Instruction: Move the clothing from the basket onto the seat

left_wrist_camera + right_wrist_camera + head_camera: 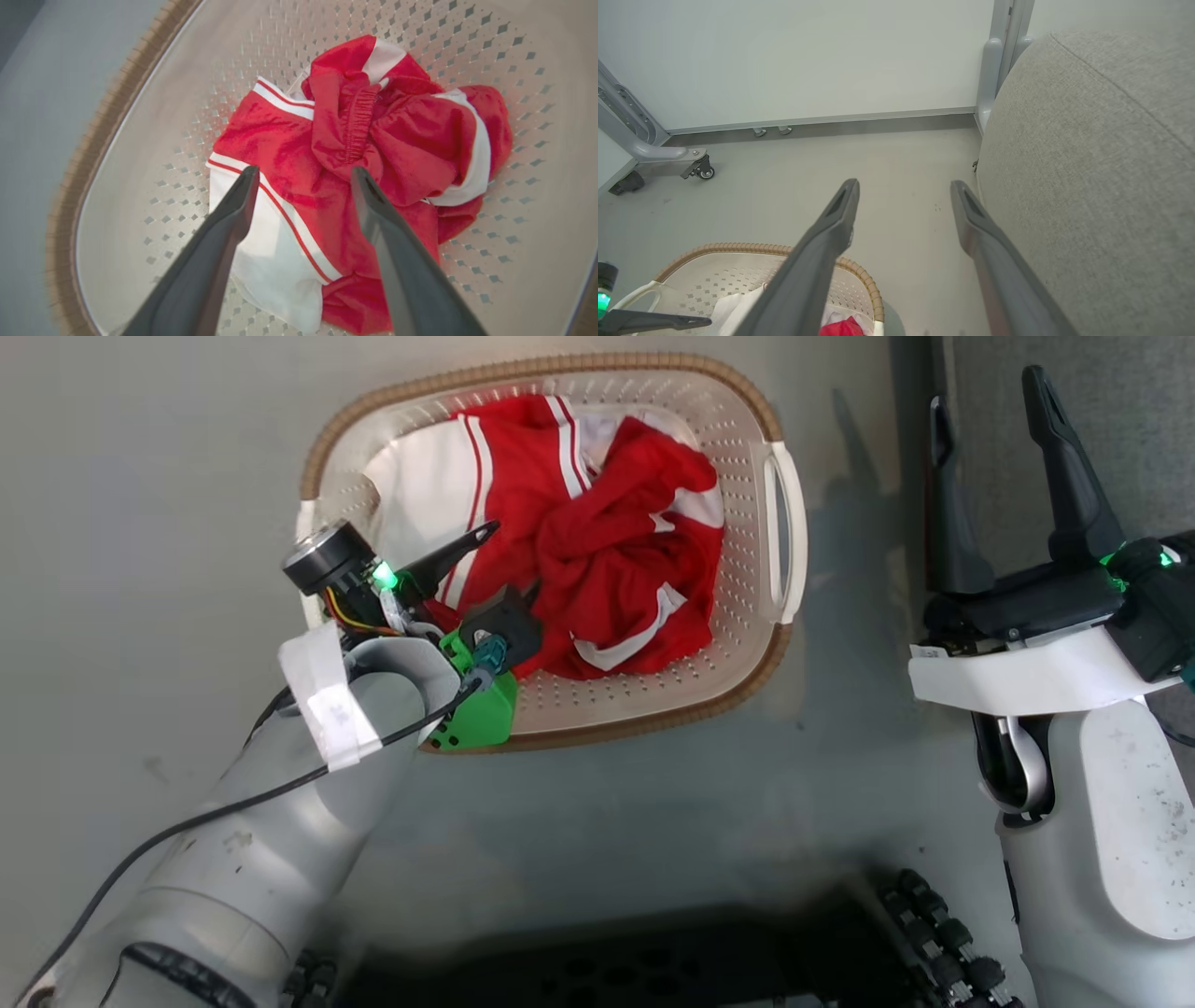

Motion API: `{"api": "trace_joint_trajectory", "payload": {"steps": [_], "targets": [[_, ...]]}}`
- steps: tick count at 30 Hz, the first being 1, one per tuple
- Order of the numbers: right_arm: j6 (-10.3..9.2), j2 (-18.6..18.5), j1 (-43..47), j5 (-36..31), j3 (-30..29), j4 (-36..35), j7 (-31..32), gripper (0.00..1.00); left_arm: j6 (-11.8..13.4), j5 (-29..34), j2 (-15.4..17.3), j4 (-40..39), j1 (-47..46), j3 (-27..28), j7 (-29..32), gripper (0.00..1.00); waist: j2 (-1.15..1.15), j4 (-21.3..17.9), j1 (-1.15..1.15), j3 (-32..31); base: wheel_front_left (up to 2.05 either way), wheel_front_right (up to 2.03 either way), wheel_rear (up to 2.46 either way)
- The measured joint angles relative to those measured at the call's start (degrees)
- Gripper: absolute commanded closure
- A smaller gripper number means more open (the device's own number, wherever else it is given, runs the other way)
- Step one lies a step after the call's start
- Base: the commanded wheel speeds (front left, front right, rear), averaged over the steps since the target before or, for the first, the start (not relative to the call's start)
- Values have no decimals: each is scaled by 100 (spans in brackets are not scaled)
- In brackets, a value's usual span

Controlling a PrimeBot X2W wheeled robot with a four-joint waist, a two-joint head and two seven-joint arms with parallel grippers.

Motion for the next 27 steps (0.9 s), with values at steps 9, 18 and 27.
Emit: {"api": "trace_joint_trajectory", "payload": {"steps": [9, 18, 27], "targets": [[0, 3, -179, 104, 253, -103, 0, 0, -51, 212, -134, 1269, -575, -347, 125, 0, 0, -224, -1, 572, 0, 0, 0], [0, 1, -186, 165, 364, -187, 0, 0, 298, 194, -170, 1604, -944, -372, 145, 0, 0, -388, -1, 967, 0, 0, 0], [0, 1, -196, 162, 380, -232, 0, 0, 382, 153, -221, 1706, -1182, -447, 144, 0, 0, -401, -1, 1225, 0, 0, 0]]}}
